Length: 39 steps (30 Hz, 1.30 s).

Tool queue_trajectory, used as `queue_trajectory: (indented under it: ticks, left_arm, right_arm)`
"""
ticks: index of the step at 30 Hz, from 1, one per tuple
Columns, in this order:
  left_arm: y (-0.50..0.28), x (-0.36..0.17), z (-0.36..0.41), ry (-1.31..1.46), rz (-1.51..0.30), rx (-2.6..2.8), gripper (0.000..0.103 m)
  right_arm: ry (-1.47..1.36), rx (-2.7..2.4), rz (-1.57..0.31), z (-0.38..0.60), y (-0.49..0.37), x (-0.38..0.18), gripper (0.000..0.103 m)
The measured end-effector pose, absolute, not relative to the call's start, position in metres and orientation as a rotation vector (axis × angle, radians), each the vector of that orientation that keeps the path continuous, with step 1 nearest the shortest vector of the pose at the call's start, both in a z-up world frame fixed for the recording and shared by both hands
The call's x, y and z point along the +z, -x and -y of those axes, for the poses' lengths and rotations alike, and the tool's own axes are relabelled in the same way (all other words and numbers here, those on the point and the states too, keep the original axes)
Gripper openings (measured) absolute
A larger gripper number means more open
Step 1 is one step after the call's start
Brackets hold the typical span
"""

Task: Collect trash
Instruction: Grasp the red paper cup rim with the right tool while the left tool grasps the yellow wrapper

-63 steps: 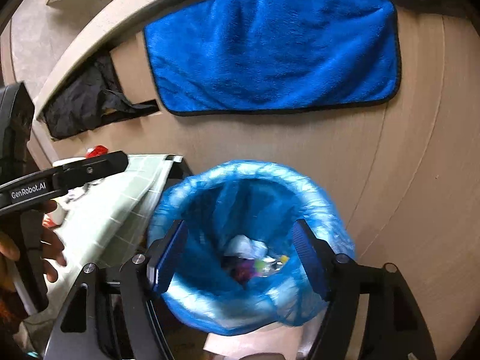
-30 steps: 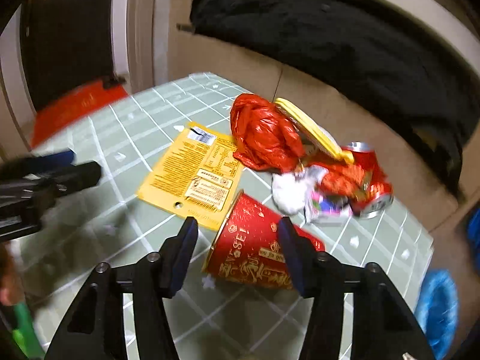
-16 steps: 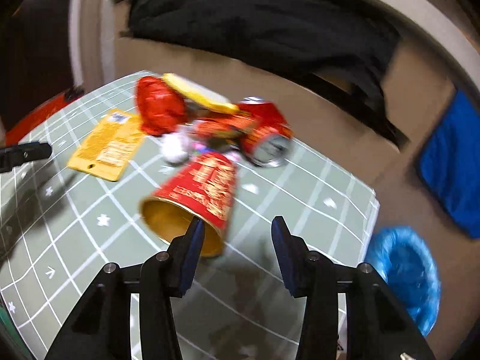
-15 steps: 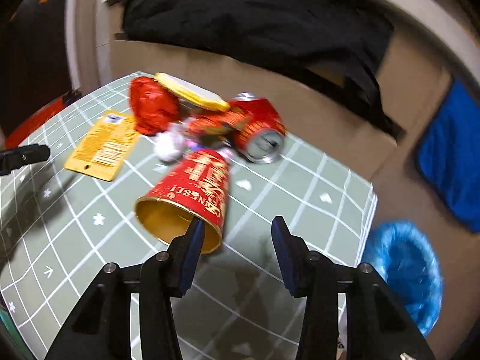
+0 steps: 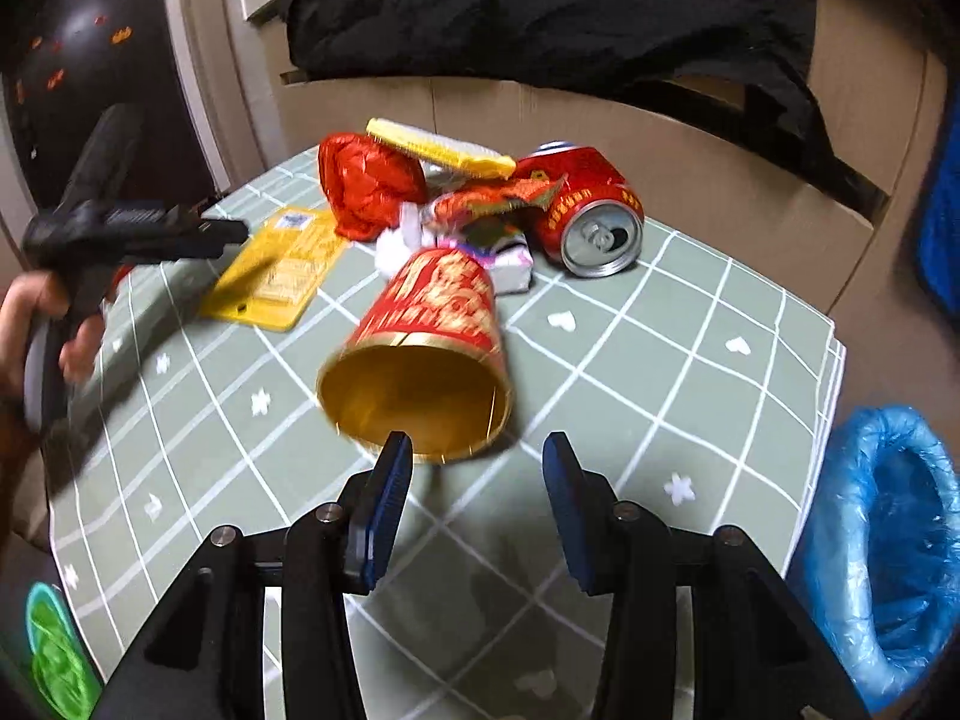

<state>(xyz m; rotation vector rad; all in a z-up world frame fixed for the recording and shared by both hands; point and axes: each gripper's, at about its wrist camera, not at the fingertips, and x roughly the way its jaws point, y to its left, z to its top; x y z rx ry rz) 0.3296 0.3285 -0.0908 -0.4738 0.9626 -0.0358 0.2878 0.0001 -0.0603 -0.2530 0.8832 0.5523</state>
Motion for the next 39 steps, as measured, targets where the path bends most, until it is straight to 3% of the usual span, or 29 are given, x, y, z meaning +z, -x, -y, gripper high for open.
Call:
queue_trajectory:
  ticks: [8, 10, 13, 16, 18, 20, 22, 26, 28, 29, 30, 32, 39]
  left_arm:
    - [-0.349, -0.093, -0.298, 0.506, -0.948, -0.130, 0.063]
    - [-0.350, -0.086, -0.289, 0.525, -0.919, -0.180, 0.052]
    - [-0.348, -0.073, -0.276, 0.540, -0.864, -0.246, 0.052]
    - [-0.350, -0.059, -0.259, 0.513, -0.820, -0.291, 0.052]
    - [-0.355, -0.055, -0.249, 0.504, -0.806, -0.292, 0.052]
    - [-0.364, -0.058, -0.242, 0.513, -0.819, -0.270, 0.046]
    - [-0.371, -0.065, -0.239, 0.532, -0.835, -0.244, 0.028]
    - [-0.378, -0.079, -0.241, 0.567, -0.841, -0.169, 0.010]
    - [-0.373, -0.077, -0.244, 0.549, -0.828, -0.133, 0.006]
    - [-0.368, -0.072, -0.245, 0.528, -0.814, -0.118, 0.005]
    - [-0.360, -0.066, -0.246, 0.500, -0.796, -0.102, 0.005]
    - [-0.342, -0.052, -0.247, 0.440, -0.761, -0.078, 0.004]
    - [-0.278, -0.025, -0.242, 0.375, -0.726, -0.093, 0.004]
  right_arm:
    - [0.270, 0.547, -0.938, 0.017, -0.274, -0.082, 0.044]
    - [0.265, 0.555, -0.938, 0.020, -0.273, -0.086, 0.044]
    - [0.262, 0.565, -0.931, 0.021, -0.271, -0.087, 0.046]
    - [0.246, 0.586, -0.932, 0.022, -0.270, -0.088, 0.054]
    - [0.231, 0.602, -0.934, 0.020, -0.270, -0.089, 0.065]
    - [0.236, 0.594, -0.940, 0.016, -0.268, -0.089, 0.068]
    - [0.271, 0.582, -0.950, 0.011, -0.267, -0.089, 0.070]
    - [0.252, 0.620, -0.974, 0.011, -0.269, -0.088, 0.076]
    - [0.261, 0.636, -0.970, 0.012, -0.267, -0.088, 0.076]
    - [0.274, 0.637, -0.968, 0.012, -0.265, -0.087, 0.069]
    - [0.287, 0.626, -0.961, 0.013, -0.263, -0.084, 0.054]
    - [0.307, 0.625, -0.919, 0.015, -0.261, -0.074, 0.038]
    - [0.358, 0.550, -0.757, -0.010, -0.290, -0.036, 0.039]
